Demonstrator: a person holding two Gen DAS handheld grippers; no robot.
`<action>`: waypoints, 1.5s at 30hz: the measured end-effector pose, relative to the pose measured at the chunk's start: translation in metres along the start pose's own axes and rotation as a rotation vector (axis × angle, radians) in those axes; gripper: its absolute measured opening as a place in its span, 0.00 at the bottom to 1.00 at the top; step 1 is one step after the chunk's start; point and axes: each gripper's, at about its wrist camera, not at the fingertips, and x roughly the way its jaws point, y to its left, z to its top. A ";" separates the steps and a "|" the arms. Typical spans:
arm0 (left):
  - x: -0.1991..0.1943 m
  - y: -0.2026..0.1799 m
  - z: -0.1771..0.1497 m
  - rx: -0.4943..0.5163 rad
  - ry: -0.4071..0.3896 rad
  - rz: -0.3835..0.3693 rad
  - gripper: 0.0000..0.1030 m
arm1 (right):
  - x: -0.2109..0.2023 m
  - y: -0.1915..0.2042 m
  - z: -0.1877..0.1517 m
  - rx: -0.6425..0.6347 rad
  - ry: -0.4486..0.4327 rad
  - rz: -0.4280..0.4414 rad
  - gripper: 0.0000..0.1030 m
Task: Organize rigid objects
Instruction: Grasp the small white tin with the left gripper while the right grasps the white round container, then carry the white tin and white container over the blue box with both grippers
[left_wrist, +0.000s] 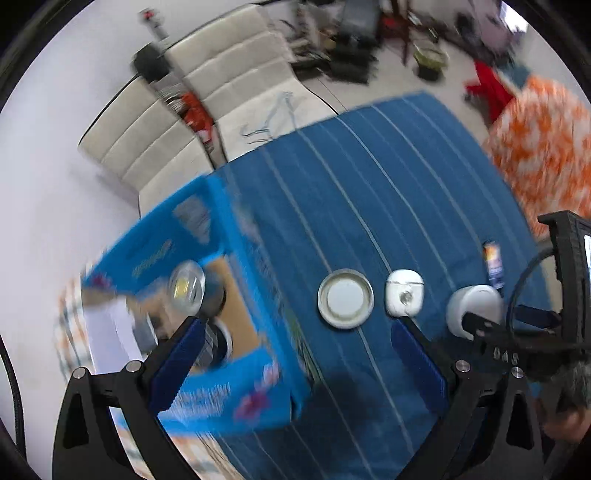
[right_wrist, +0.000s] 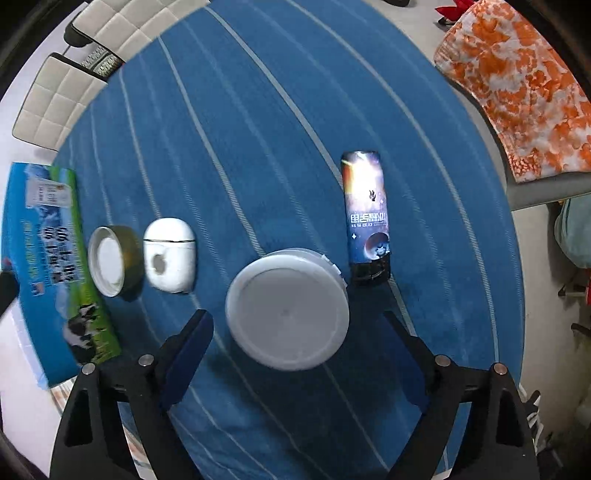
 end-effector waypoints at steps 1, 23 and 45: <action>0.013 -0.007 0.011 0.048 0.025 0.004 1.00 | 0.004 -0.001 0.001 -0.004 -0.002 -0.008 0.89; 0.157 -0.063 0.044 0.235 0.407 -0.023 0.94 | 0.040 -0.007 0.025 -0.061 0.066 -0.012 0.82; 0.098 -0.070 0.014 -0.068 0.265 -0.172 0.61 | 0.007 0.003 -0.013 -0.115 -0.003 -0.069 0.69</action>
